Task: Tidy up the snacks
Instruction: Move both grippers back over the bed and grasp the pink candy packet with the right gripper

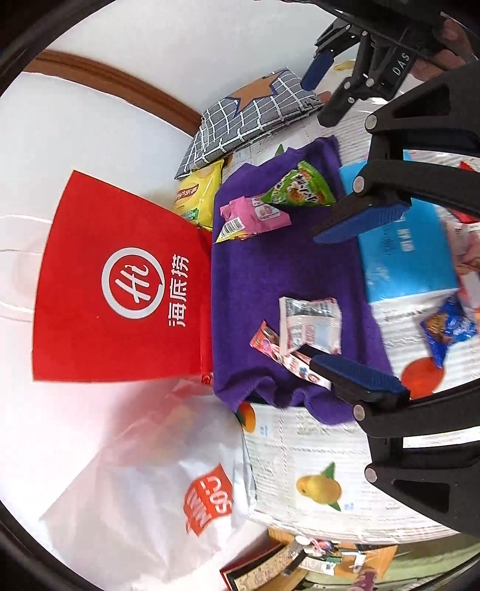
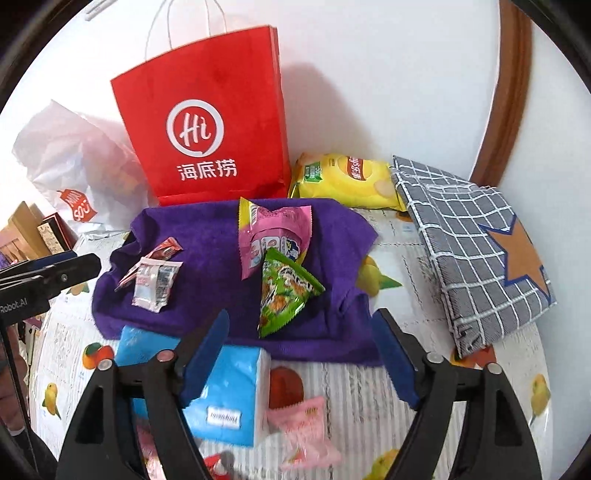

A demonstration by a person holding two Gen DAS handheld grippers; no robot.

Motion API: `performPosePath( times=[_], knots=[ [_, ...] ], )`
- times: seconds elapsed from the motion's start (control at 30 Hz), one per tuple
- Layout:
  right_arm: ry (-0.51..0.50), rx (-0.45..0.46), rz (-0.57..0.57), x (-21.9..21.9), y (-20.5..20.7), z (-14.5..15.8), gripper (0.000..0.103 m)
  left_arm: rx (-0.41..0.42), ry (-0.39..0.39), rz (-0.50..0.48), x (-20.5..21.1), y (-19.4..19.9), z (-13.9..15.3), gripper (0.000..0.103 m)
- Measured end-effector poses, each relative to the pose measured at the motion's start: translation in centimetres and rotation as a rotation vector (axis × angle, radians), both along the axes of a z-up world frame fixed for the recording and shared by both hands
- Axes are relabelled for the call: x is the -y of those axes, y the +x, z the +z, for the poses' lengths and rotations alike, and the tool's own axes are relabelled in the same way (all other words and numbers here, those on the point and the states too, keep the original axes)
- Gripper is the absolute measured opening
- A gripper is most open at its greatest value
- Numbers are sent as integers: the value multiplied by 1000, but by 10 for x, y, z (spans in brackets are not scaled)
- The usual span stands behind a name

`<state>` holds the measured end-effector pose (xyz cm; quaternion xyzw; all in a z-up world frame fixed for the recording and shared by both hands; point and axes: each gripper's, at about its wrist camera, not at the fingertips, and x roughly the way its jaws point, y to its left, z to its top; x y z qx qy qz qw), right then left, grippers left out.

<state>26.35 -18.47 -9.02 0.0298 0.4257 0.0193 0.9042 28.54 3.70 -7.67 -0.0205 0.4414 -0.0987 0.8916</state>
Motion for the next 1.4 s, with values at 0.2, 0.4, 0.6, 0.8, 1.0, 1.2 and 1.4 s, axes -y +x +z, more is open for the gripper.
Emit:
performPosePath(
  times=[0.2, 0.4, 0.6, 0.8, 1.0, 1.2, 1.4],
  knots=[
    [-20, 69, -10, -6, -36, 19, 81, 20, 22, 18, -7, -34, 5, 61],
    [-56, 67, 9, -13, -66, 24, 81, 40, 41, 23, -9, -66, 11, 61],
    [-21, 62, 36, -15, -94, 22, 81, 48, 31, 57, -21, -94, 13, 61],
    [42, 1, 47, -11, -108, 8, 81, 29, 17, 87, -31, -113, 7, 61],
    [58, -28, 85, -18, -123, -13, 80, 3, 13, 119, -43, -125, -2, 61],
    [35, -57, 74, -12, -120, -35, 69, -35, 27, 135, -51, -125, -21, 61],
    [20, -91, 66, -6, -104, -58, 60, -72, 37, 151, -59, -115, -38, 61]
  ],
)
